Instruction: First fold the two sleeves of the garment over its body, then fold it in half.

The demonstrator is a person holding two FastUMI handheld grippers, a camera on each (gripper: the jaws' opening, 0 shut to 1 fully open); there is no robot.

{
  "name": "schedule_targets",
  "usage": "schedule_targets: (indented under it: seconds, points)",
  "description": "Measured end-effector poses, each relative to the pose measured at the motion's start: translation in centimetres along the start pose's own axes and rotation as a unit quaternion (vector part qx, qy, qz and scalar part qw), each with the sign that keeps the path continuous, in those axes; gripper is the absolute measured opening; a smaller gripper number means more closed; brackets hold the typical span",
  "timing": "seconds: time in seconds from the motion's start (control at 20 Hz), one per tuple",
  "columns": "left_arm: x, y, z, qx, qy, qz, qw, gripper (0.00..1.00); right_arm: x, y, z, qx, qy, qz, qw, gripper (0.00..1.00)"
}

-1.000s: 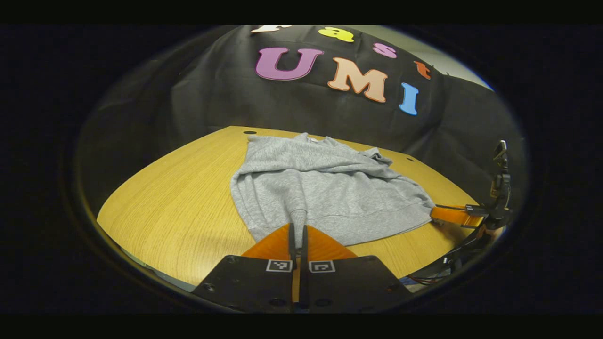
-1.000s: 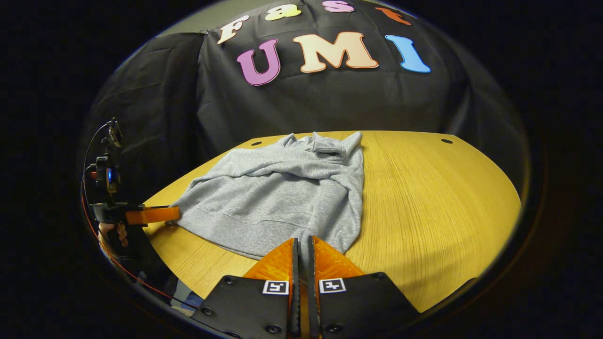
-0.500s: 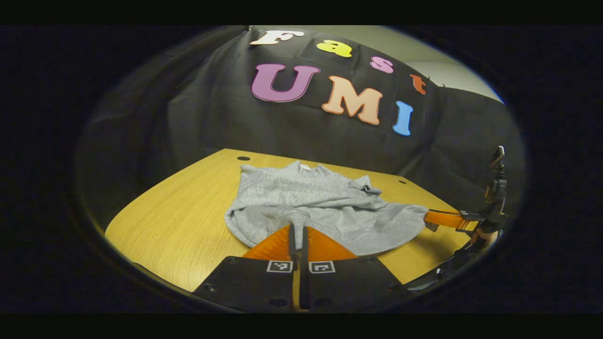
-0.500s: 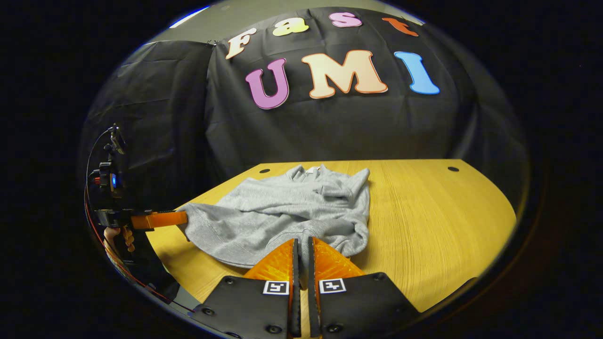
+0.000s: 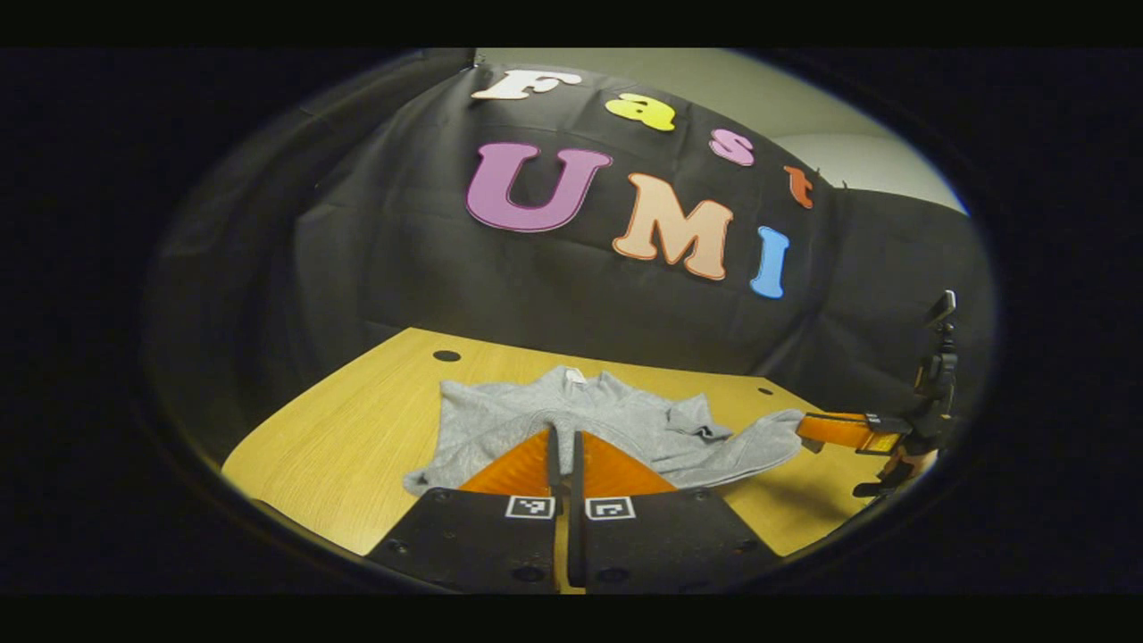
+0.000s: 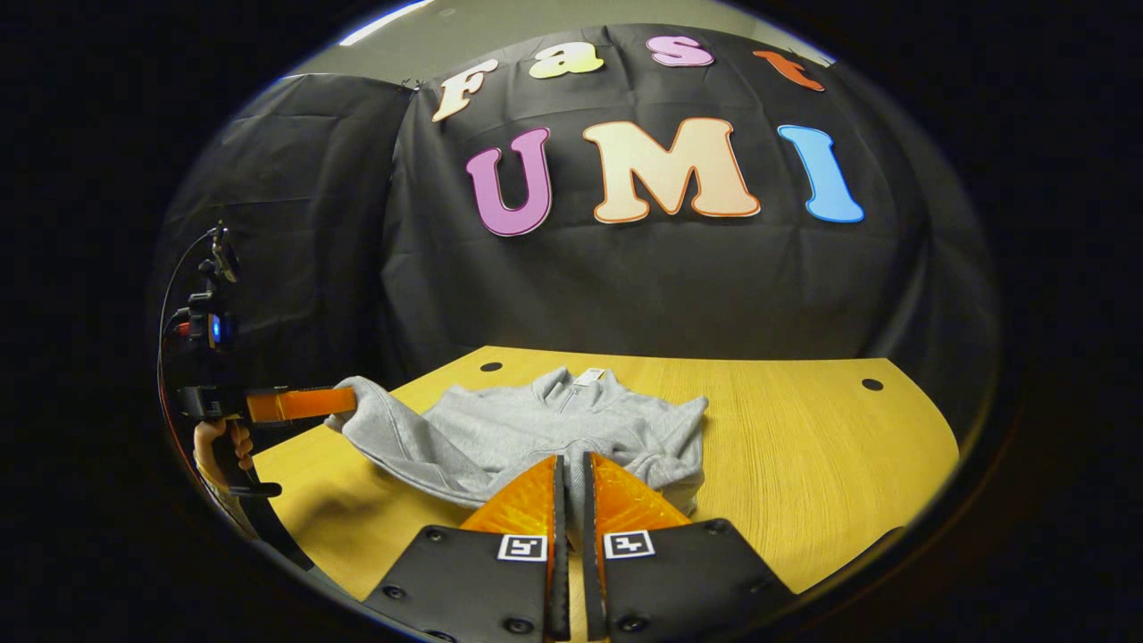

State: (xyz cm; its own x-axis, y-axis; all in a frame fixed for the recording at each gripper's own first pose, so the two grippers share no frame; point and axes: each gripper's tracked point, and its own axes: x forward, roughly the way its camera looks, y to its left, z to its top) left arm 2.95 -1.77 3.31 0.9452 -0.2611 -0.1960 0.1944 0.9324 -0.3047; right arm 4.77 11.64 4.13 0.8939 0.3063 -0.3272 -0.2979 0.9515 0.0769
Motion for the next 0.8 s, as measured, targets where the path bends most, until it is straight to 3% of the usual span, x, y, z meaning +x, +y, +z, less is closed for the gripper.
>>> schedule_targets:
  seconds: [0.2,0.4,0.65,0.8]
  points:
    - [4.5,1.3,0.0,0.009,0.030,0.010,0.999,0.00,4.2,-1.6,0.3,0.002,0.018,-0.010,1.000,0.09]
    - [8.7,3.0,-2.1,0.020,0.064,0.029,0.997,0.00,8.0,-3.3,-2.0,0.025,0.050,-0.015,0.998,0.09]
    - [11.5,3.9,-4.1,0.016,0.090,0.043,0.995,0.00,10.1,-4.5,-3.4,0.043,0.066,-0.016,0.997,0.08]
    - [12.2,4.3,-3.6,0.045,0.087,0.053,0.994,0.00,10.9,-5.1,-2.8,0.058,0.059,-0.021,0.996,0.11]
